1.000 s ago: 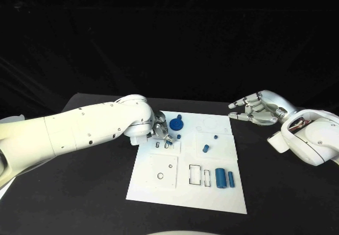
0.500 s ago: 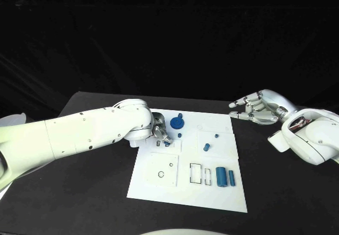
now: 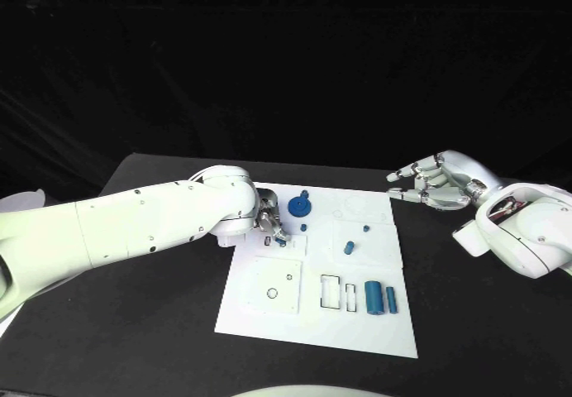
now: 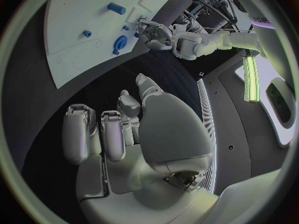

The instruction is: Assemble the parts on the task board

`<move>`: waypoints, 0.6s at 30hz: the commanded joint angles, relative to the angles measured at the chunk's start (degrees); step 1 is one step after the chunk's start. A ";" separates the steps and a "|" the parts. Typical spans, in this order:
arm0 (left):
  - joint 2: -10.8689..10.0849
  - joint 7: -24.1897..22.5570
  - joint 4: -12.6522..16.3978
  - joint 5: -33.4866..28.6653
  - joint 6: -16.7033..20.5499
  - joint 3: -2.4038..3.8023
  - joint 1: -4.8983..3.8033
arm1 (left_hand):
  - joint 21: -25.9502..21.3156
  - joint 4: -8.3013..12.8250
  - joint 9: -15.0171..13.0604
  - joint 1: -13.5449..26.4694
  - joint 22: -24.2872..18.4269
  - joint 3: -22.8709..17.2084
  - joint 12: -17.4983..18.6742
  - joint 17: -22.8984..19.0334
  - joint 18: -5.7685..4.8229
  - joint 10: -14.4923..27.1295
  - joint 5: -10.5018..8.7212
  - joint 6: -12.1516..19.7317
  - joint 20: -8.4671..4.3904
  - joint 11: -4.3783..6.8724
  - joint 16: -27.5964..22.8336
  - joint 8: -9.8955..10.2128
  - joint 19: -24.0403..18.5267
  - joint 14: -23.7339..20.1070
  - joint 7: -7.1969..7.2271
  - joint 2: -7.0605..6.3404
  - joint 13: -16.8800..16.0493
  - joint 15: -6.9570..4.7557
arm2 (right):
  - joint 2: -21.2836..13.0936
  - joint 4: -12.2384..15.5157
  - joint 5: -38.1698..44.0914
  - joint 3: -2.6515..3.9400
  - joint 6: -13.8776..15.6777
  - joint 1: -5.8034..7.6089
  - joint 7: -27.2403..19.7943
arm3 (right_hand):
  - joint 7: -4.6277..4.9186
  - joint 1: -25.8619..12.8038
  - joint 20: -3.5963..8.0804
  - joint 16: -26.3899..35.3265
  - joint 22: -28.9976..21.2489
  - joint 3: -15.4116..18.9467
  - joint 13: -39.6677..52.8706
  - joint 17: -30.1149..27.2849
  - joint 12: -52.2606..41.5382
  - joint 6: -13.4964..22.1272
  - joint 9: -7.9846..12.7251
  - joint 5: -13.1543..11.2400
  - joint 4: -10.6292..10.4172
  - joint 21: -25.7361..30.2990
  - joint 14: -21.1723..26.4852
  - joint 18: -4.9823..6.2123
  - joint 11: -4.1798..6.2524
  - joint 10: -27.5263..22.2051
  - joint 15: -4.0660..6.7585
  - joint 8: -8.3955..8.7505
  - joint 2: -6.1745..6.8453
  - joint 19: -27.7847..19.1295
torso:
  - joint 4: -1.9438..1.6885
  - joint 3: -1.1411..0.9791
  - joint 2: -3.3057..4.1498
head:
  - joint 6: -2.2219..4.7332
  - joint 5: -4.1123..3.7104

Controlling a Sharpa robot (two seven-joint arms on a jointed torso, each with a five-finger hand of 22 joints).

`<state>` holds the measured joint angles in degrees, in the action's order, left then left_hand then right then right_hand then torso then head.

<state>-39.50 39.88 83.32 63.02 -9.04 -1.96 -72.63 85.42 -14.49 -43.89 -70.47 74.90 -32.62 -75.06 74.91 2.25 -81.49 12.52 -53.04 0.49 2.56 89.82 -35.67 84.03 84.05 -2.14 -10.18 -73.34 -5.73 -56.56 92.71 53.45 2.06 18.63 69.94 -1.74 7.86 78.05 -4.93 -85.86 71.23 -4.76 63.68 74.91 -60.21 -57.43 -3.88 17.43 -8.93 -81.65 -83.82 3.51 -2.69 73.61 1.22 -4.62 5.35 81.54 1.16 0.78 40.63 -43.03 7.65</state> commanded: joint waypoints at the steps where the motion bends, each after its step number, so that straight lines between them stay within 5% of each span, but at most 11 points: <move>1: -0.05 2.97 0.02 1.26 -2.78 -0.13 0.17 | 0.39 9.36 -0.05 -0.06 7.88 -9.68 -0.26 15.09 -0.50 -0.26 -0.11 -0.30 0.33 -0.11 0.18 -0.20 2.36 5.95 0.48 0.52 0.05 0.21 | 0.07 -0.01 0.28 0.00 -0.95 -0.06 -0.32 | 0.00 0.36 0.44 0.33 -0.06 0.32 -0.06 7.88 0.29 -0.45 0.01 0.22 0.01 0.31 -4.47 0.33 -0.07 0.23 0.28 -0.13 -0.11 0.05 | 0.03 -0.01 0.03 | -0.09 0.08; 18: -0.06 3.10 0.37 1.36 -5.54 -0.13 0.20 | 0.46 9.54 -0.13 0.04 8.01 -9.88 -0.23 15.09 -0.53 -0.26 -0.13 -0.33 0.32 -0.11 0.18 -0.23 2.42 5.95 0.48 0.46 0.07 0.23 | 0.09 -0.03 0.28 0.00 -1.25 -0.11 -0.28 | 0.00 0.36 0.44 0.33 -0.06 0.32 -0.06 7.88 0.29 -0.45 0.01 0.22 0.01 0.31 -4.47 0.33 -0.07 0.23 0.28 -0.13 -0.11 0.05 | 0.00 -0.03 0.02 | -0.36 0.11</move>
<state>-39.56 39.84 83.63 63.92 -12.13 -1.91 -72.65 85.65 -14.45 -43.95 -70.48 74.94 -32.66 -75.06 74.91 2.26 -81.49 12.23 -53.06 0.49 2.56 89.82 -35.65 84.03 84.05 -2.15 -10.17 -73.33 -5.73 -56.53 92.68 53.46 2.06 18.27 69.88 -1.75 7.86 78.04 -4.93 -85.86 71.23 -4.76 63.68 74.95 -60.20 -57.43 -3.88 17.43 -8.93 -81.66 -83.82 3.51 -2.69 73.61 1.22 -4.62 5.35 81.54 1.18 0.76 40.64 -43.36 7.72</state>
